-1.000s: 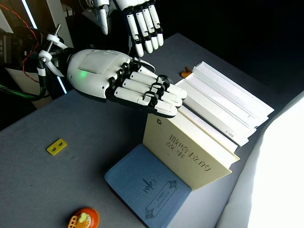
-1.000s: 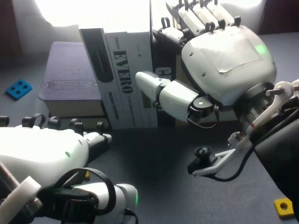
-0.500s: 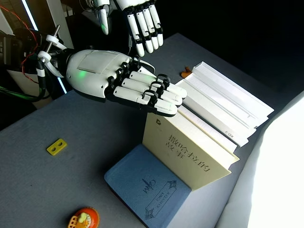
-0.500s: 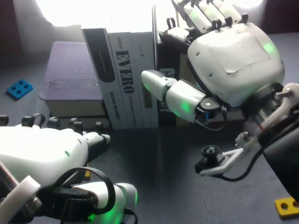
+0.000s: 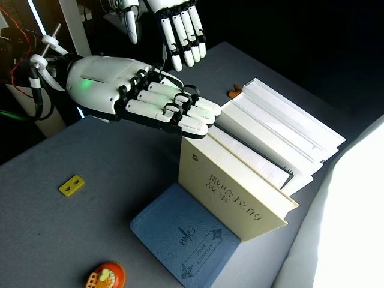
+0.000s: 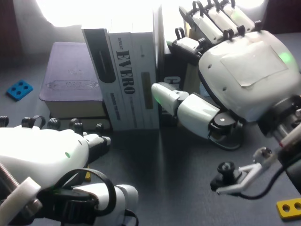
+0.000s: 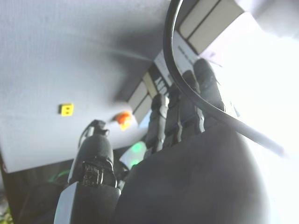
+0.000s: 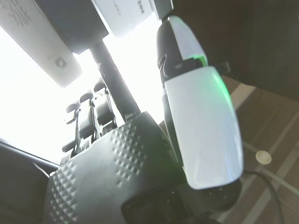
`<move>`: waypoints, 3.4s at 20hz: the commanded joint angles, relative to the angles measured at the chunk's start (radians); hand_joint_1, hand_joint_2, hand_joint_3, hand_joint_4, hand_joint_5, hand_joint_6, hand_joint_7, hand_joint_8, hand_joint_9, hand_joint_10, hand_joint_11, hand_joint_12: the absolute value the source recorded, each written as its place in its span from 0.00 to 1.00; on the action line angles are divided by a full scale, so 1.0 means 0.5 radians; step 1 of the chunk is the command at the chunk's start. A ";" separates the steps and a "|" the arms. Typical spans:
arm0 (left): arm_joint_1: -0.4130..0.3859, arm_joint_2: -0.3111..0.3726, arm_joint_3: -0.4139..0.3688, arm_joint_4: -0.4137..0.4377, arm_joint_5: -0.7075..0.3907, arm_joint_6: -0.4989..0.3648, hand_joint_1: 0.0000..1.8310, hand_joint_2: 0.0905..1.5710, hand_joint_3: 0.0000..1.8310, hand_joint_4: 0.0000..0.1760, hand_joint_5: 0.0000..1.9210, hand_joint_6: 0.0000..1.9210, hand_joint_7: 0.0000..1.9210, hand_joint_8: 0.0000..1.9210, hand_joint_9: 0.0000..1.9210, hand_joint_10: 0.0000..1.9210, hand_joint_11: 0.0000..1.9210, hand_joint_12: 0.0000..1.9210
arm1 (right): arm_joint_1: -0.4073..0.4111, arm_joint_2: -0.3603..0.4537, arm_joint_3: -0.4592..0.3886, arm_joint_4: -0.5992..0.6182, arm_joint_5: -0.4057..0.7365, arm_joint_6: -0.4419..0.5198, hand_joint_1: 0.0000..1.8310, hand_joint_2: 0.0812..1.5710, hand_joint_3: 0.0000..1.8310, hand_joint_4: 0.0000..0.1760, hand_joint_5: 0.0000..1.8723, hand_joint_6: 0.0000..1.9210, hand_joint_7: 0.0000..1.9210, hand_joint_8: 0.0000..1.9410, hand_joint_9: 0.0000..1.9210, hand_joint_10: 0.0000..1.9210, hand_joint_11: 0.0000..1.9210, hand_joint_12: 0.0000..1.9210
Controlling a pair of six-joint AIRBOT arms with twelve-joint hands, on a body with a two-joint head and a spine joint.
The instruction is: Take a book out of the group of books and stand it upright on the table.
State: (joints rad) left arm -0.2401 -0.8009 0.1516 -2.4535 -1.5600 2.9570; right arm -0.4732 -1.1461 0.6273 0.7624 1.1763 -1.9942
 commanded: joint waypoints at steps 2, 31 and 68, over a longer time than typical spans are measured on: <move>-0.008 0.003 0.007 0.151 0.034 -0.008 0.00 0.87 0.00 0.36 0.06 0.00 0.05 0.00 0.05 0.00 0.00 0.19 | -0.031 0.041 -0.060 -0.103 0.135 -0.040 0.00 0.79 0.01 0.00 0.34 0.07 0.03 0.01 0.00 0.00 0.00 0.00; -0.010 0.003 0.009 0.153 0.034 -0.008 0.00 0.86 0.00 0.21 0.04 0.00 0.05 0.00 0.03 0.00 0.00 0.19 | -0.452 0.243 -0.502 -0.169 -0.045 -0.370 0.01 0.77 0.00 0.00 0.37 0.05 0.07 0.01 0.00 0.00 0.00 0.00; -0.009 0.003 0.009 0.155 0.034 -0.008 0.10 0.85 0.00 0.00 0.38 0.03 0.47 0.04 0.41 0.11 0.11 0.74 | -0.314 0.673 -0.748 -0.285 -0.220 -0.271 0.05 0.79 0.00 0.00 0.36 0.18 0.37 0.23 0.22 0.59 0.01 0.91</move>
State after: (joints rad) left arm -0.2379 -0.8009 0.1520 -2.4485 -1.5600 2.9570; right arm -0.6422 -0.8066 0.2604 0.6926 0.9874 -2.1296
